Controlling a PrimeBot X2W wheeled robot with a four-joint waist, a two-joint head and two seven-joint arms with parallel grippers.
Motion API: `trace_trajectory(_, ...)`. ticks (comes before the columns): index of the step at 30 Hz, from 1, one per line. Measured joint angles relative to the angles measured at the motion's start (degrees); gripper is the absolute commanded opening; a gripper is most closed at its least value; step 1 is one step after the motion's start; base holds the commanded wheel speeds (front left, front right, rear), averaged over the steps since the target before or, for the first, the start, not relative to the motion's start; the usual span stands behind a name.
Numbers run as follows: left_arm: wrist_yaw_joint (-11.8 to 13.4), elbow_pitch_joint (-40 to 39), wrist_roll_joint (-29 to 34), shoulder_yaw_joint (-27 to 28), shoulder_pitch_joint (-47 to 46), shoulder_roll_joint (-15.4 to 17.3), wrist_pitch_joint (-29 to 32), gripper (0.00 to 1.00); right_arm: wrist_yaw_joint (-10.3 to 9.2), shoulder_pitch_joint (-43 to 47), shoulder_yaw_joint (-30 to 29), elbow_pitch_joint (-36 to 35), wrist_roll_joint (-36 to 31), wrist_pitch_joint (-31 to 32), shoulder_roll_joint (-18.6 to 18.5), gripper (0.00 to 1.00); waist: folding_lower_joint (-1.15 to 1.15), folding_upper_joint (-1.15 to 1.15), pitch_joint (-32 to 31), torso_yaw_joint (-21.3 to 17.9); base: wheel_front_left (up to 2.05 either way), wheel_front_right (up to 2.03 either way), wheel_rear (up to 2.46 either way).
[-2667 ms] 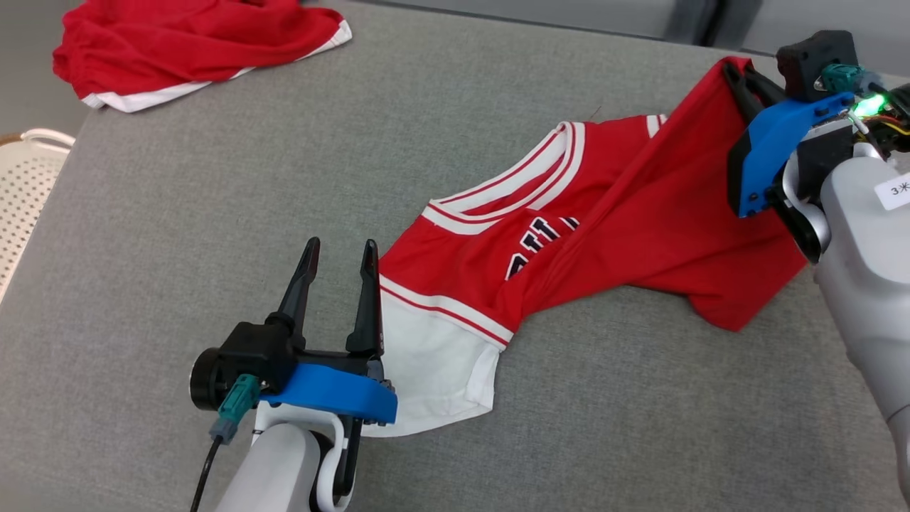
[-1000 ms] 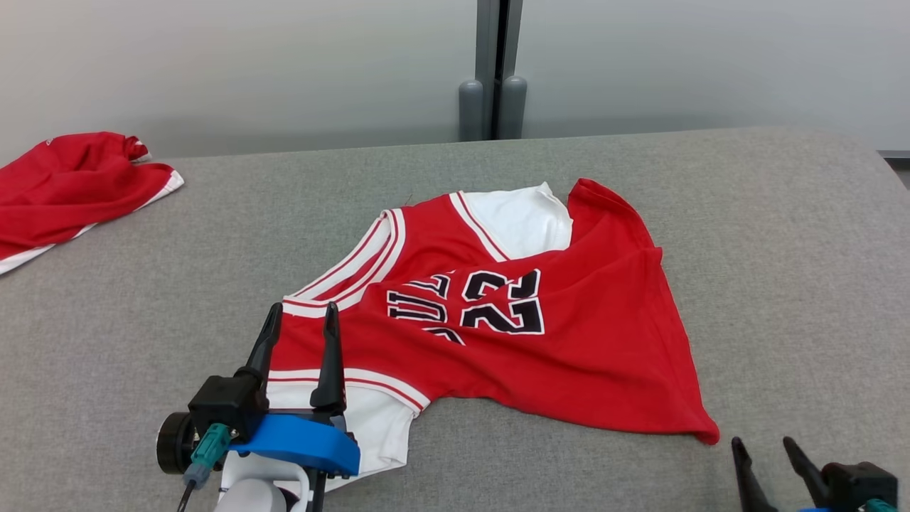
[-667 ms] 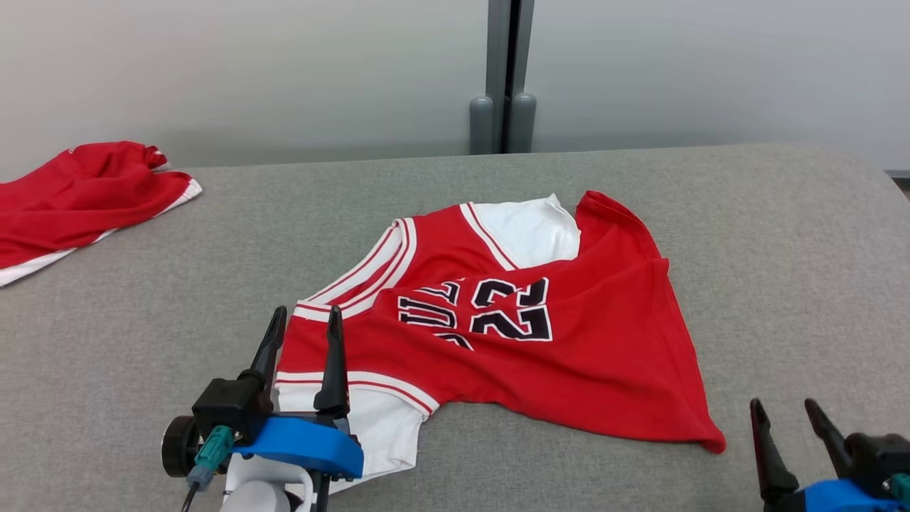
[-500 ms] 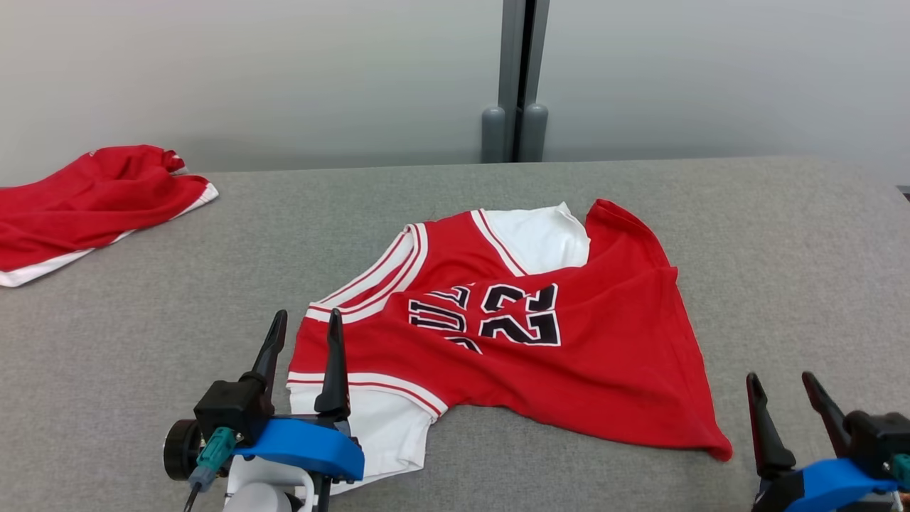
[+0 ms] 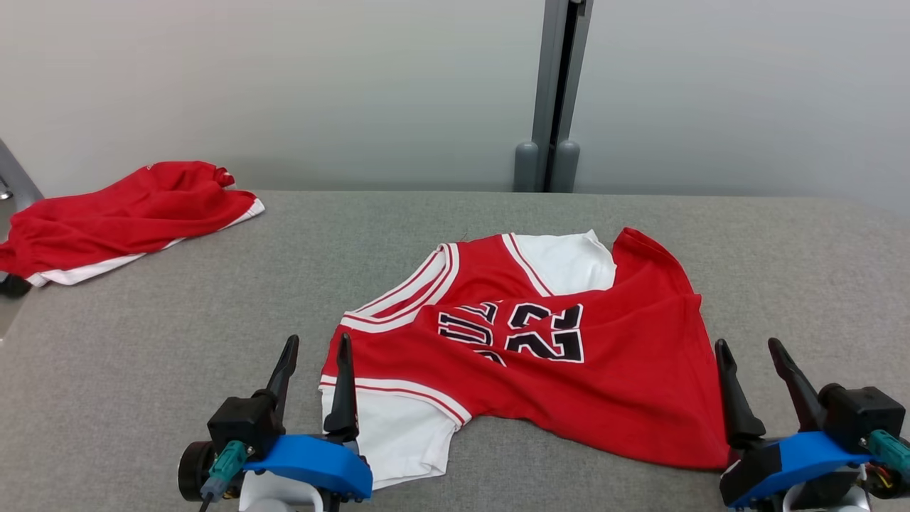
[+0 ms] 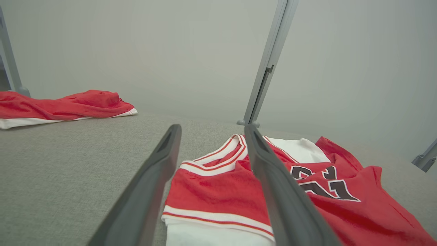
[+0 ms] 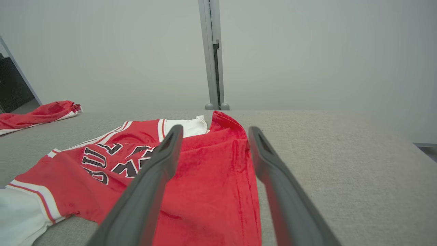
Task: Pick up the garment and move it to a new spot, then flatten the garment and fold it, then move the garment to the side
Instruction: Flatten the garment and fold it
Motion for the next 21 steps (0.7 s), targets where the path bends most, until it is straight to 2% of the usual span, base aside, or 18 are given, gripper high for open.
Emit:
trace_trajectory(10,-0.53,1.42,-0.15,0.16,0.02,-0.42,-0.18,1.0,0.0,-2.38,2.03,4.74,1.48,-3.15,0.01,1.0,0.01,0.0,-0.88,0.5,0.0,0.0,0.0)
trace_trajectory(21,-0.56,1.8,-0.07,0.19,0.01,-0.51,-0.19,1.0,0.0,-3.05,2.78,6.69,1.88,-4.14,0.01,1.0,0.0,0.0,-0.99,0.29,0.0,0.0,0.0)
